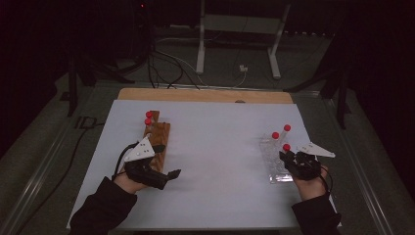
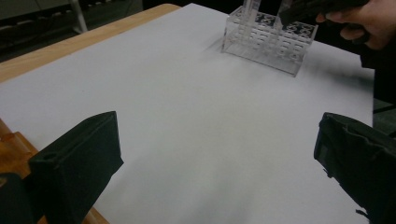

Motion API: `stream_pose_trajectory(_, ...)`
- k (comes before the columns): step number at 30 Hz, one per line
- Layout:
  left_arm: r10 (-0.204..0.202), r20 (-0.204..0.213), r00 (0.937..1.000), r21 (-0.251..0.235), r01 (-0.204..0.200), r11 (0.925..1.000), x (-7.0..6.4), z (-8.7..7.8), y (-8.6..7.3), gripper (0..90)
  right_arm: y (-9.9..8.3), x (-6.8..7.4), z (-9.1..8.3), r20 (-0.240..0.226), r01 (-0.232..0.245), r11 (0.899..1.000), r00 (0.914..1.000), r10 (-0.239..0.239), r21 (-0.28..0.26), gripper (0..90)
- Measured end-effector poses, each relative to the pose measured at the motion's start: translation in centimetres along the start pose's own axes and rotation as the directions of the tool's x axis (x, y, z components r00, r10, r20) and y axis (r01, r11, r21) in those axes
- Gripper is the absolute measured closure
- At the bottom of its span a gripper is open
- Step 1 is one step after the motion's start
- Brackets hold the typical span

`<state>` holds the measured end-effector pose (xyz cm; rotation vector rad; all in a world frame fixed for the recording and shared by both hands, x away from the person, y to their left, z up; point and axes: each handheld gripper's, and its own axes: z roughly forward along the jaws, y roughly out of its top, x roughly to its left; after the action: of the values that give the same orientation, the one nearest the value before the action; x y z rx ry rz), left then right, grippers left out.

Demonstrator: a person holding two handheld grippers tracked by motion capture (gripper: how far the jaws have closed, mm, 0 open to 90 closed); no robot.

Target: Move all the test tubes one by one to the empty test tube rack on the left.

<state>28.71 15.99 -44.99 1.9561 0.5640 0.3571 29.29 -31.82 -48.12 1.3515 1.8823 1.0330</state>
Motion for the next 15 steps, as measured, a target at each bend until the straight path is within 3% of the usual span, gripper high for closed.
stream_pose_trajectory(6, -0.003, -0.004, 1.0000, 0.007, 0.003, 1.0000, 0.1, 0.1, -0.1, 1.6, 0.1, -0.1, -0.1, -0.002, -0.016, 1.000, 0.9999, 0.016, -0.001, 74.5)
stream_pose_trajectory(15, -0.005, 0.002, 1.0000, 0.000, 0.005, 1.0000, 0.1, 0.0, 0.1, 1.6, 1.0, 0.2, -1.6, 0.014, 0.027, 0.999, 0.9995, -0.027, -0.027, 74.6)
